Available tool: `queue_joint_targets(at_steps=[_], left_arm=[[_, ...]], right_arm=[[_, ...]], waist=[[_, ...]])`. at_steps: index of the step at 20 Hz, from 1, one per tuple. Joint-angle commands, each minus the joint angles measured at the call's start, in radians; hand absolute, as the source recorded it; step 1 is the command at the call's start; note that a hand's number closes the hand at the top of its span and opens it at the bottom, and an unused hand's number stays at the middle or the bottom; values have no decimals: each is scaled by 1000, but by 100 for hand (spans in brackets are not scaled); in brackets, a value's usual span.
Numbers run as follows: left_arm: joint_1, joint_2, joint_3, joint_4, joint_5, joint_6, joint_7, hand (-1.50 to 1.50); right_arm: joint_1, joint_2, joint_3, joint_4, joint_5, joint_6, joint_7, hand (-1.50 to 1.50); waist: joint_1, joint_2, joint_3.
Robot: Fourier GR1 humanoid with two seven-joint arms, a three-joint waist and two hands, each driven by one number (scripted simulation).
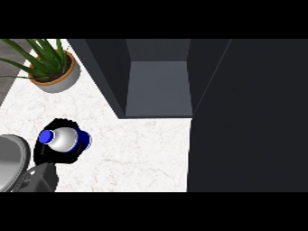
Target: Pick up the bottled water, place it into the cabinet and close the cabinet
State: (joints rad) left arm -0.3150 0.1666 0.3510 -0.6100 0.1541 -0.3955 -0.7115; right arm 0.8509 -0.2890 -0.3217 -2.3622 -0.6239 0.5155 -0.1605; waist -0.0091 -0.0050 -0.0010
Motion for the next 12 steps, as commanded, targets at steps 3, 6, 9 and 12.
queue_joint_targets(at_steps=[3, 6, 9, 12], left_arm=[[8, -94, -72, -185, -6, 49, 74, 150], [40, -151, -113, -316, 5, 90, 190, 150], [36, -164, -222, -394, 52, 160, 253, 150], [62, -165, -312, -456, 85, 249, 264, 150]], right_arm=[[66, -12, -51, -200, -139, -33, 60, -150], [69, 18, -22, -171, -97, -25, 43, -150], [65, 18, -11, -165, -82, -28, 43, -150], [16, -20, -13, -207, -127, -99, 96, -150]], waist=[[6, -6, 1], [11, -6, 2], [3, -6, 1], [9, -1, 0]])
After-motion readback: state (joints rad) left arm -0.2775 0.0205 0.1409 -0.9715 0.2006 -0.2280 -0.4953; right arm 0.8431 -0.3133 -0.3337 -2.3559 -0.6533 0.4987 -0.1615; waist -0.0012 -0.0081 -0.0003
